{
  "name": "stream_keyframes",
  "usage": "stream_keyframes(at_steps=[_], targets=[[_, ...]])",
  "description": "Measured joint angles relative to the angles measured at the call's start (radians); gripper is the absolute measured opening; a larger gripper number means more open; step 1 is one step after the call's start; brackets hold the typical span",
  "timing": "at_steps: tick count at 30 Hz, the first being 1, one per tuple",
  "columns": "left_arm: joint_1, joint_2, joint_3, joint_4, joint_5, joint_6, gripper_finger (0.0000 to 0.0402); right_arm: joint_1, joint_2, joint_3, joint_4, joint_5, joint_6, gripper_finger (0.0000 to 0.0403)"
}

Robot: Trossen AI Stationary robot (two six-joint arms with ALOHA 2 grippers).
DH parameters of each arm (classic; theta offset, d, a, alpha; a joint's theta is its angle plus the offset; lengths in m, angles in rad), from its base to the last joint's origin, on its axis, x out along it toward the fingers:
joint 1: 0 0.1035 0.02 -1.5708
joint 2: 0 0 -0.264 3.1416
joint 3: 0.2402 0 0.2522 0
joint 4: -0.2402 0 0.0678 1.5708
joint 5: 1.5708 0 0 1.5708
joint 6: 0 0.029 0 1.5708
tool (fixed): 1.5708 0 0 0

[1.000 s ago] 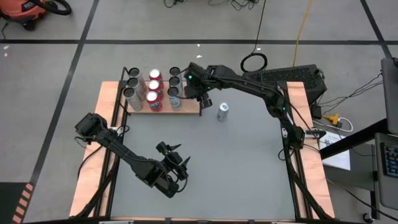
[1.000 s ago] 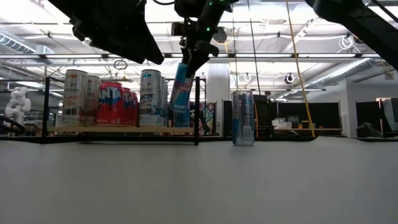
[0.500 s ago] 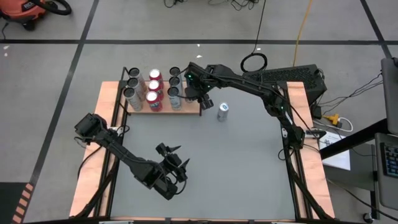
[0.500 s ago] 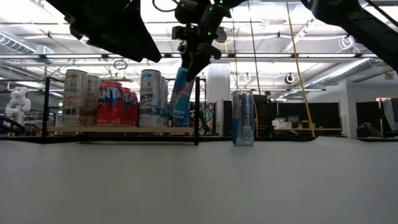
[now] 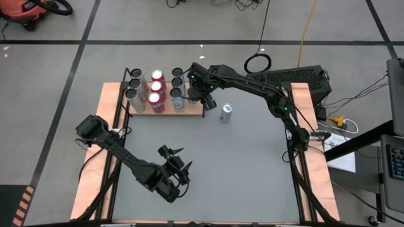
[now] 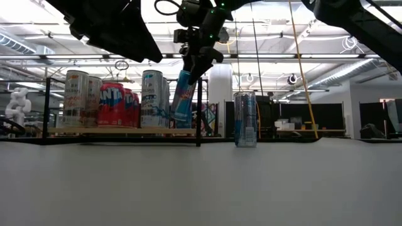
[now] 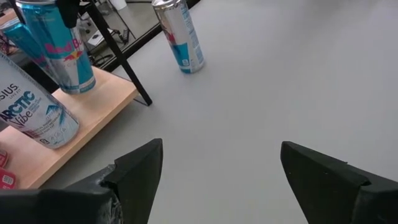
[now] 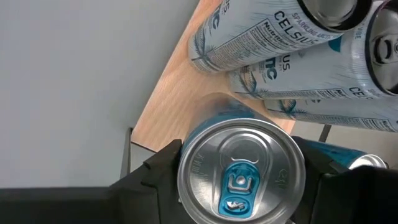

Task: Place canned beverage on shelf
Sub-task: Put the bottom blue soda can on the shelf aligned with the other blue soda can

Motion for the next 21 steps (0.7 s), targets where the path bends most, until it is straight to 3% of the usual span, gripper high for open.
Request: stream_keyframes(at_steps=[11, 21], targets=[[-0.004, 0.000, 0.000, 0.000, 0.000, 0.000, 0.0317, 0.000, 0.001, 0.000, 0.007, 0.003, -0.005, 0.0216], [-0.004, 0.000, 0.000, 0.000, 0.001, -0.003, 0.0317, -0.004, 0.001, 0.000, 0.010, 0.002, -0.010, 0.0213]])
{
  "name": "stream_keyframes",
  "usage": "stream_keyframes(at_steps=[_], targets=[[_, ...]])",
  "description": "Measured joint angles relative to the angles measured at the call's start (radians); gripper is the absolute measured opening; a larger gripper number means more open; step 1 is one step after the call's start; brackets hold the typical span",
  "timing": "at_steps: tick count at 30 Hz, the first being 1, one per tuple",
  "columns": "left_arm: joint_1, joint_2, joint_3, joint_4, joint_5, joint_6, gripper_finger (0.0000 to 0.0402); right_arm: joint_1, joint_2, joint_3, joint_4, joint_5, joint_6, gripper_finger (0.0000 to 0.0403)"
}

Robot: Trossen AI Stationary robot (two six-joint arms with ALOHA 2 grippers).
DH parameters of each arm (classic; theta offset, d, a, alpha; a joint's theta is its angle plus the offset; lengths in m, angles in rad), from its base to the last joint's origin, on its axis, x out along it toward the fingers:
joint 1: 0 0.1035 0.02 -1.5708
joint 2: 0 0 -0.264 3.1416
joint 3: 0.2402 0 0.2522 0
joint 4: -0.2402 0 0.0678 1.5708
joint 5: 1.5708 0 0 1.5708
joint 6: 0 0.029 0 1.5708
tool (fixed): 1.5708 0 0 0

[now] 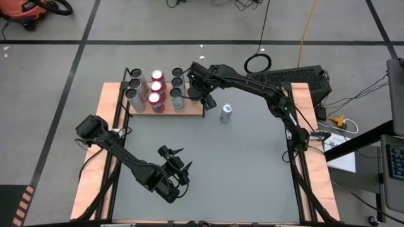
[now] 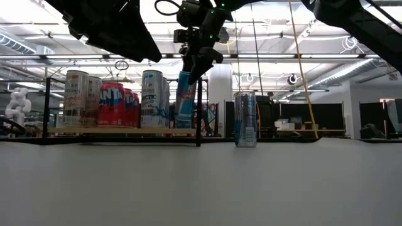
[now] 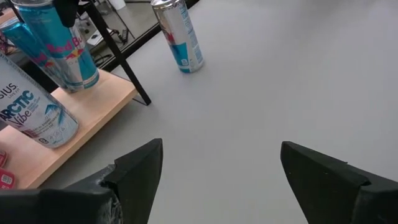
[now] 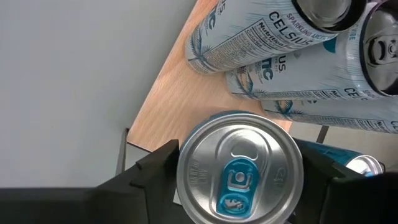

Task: Place canned beverage on shelf
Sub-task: Put the bottom blue soda can on the shelf aligned with the other blue soda can

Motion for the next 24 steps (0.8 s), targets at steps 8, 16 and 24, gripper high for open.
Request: stream_keyframes(at_steps=[8, 16, 24], targets=[[-0.007, 0.000, 0.000, 0.000, 0.001, 0.000, 0.0317, 0.000, 0.000, 0.000, 0.001, -0.002, -0.013, 0.0228], [-0.011, 0.000, 0.000, 0.000, 0.001, -0.004, 0.0317, -0.002, 0.015, 0.000, 0.012, -0.002, -0.030, 0.0227], [-0.013, 0.000, 0.000, -0.005, 0.002, -0.013, 0.0317, -0.003, 0.029, 0.003, 0.020, 0.004, -0.037, 0.0230]])
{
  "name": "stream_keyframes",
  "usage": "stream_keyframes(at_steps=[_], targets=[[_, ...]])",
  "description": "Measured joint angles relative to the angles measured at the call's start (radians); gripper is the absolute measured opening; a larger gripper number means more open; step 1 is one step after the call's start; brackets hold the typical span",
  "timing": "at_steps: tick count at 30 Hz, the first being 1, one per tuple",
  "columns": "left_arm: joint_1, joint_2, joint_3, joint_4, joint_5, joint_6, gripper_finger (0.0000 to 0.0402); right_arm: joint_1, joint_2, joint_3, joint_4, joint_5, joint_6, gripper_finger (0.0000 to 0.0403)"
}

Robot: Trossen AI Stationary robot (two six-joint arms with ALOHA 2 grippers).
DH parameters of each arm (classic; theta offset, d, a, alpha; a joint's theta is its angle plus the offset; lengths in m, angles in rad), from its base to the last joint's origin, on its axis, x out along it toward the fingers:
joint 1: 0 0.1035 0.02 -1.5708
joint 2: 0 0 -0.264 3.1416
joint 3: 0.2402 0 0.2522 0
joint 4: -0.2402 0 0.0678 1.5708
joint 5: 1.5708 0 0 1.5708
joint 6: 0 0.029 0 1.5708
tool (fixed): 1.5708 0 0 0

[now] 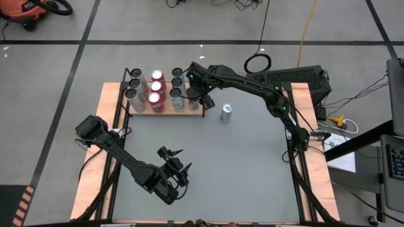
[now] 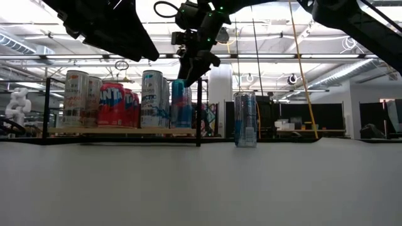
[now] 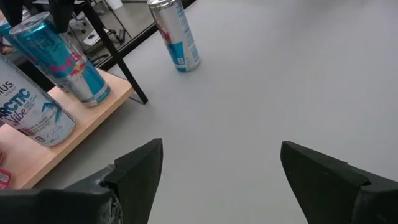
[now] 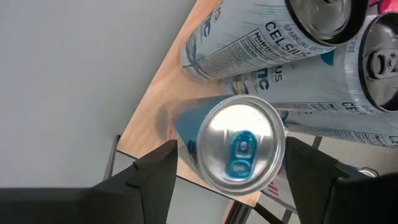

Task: Place canned beverage on shelf
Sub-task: Put the bottom blue soda can on the shelf aligned with the other blue soda can

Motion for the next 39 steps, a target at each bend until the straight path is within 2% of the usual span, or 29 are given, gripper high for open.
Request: stream_keyframes(at_steps=[10, 15, 18, 24, 29, 35, 39], targets=[[0.000, 0.000, 0.000, -0.004, 0.000, -0.003, 0.0317, 0.007, -0.010, -0.003, 0.008, 0.002, 0.009, 0.0231], [0.000, 0.000, 0.000, -0.005, 0.000, -0.002, 0.0317, 0.044, -0.062, -0.006, -0.007, 0.073, 0.052, 0.0231], [-0.005, 0.000, 0.000, -0.010, 0.000, -0.003, 0.0317, 0.072, -0.113, -0.005, -0.036, 0.076, 0.134, 0.0231], [-0.034, 0.000, 0.000, -0.034, -0.006, -0.010, 0.0317, 0.122, -0.159, -0.003, -0.045, 0.005, 0.446, 0.0227], [-0.045, 0.000, 0.000, -0.034, -0.021, -0.006, 0.0317, 0.185, -0.145, -0.020, -0.062, 0.121, 0.566, 0.0208], [-0.062, 0.000, 0.000, -0.034, -0.024, -0.007, 0.0317, 0.262, -0.111, -0.107, 0.015, 0.364, 0.727, 0.0167], [-0.092, 0.000, 0.000, -0.045, -0.027, -0.009, 0.0317, 0.292, -0.110, -0.212, 0.123, 0.427, 0.811, 0.0131]])
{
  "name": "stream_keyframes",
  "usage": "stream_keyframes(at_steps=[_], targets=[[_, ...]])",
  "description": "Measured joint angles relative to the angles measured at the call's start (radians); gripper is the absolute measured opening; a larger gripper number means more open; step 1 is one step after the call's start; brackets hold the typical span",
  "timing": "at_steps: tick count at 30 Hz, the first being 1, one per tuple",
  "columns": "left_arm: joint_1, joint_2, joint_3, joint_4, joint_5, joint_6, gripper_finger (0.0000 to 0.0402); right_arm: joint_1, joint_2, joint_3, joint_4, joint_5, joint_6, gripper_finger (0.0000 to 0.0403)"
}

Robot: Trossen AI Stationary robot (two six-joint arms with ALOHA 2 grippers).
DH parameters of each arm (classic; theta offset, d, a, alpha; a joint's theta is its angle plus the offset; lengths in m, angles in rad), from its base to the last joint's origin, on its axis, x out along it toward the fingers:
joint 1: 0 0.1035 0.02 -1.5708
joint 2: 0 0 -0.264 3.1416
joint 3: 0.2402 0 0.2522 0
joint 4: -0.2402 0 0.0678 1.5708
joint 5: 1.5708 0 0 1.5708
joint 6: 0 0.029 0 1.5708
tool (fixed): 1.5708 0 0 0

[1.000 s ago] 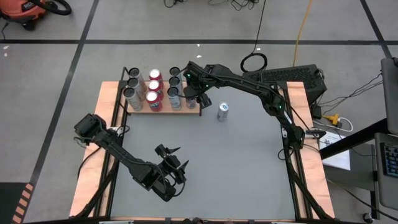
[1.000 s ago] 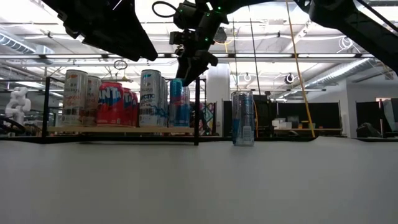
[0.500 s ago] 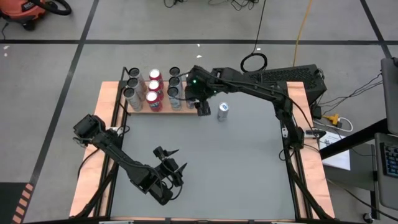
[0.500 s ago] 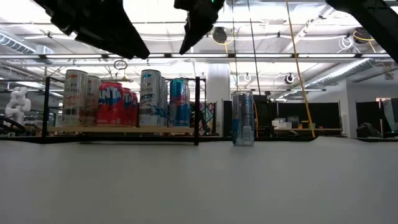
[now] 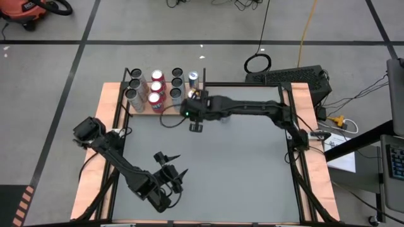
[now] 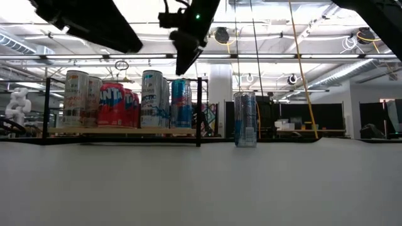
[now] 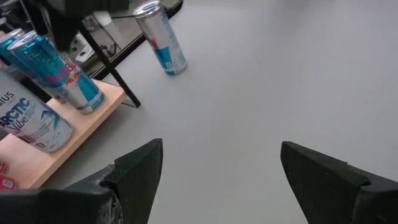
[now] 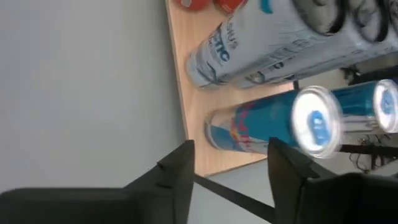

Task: Place canned beverage on shelf
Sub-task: Put the bottom blue soda can on the shelf aligned with the other blue soda can

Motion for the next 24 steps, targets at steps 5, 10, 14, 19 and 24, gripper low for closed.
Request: stream_keyframes(at_steps=[5, 10, 14, 19, 24], targets=[[-0.053, 0.000, 0.000, -0.015, -0.005, -0.001, 0.0317, 0.045, 0.000, -0.181, 0.202, 0.138, 0.023, 0.0089], [-0.096, 0.000, 0.000, -0.015, -0.033, -0.033, 0.0317, 0.073, 0.000, -0.352, 0.421, 0.282, -0.036, 0.0053], [-0.116, 0.000, 0.000, -0.012, -0.044, -0.070, 0.0317, 0.065, 0.000, -0.433, 0.534, 0.284, -0.058, 0.0028], [-0.129, 0.000, 0.000, -0.011, -0.060, -0.123, 0.0317, 0.028, 0.000, -0.459, 0.581, 0.284, -0.094, 0.0004], [-0.129, 0.000, 0.000, -0.007, -0.060, -0.132, 0.0317, -0.001, 0.000, -0.460, 0.644, 0.278, -0.141, 0.0003]])
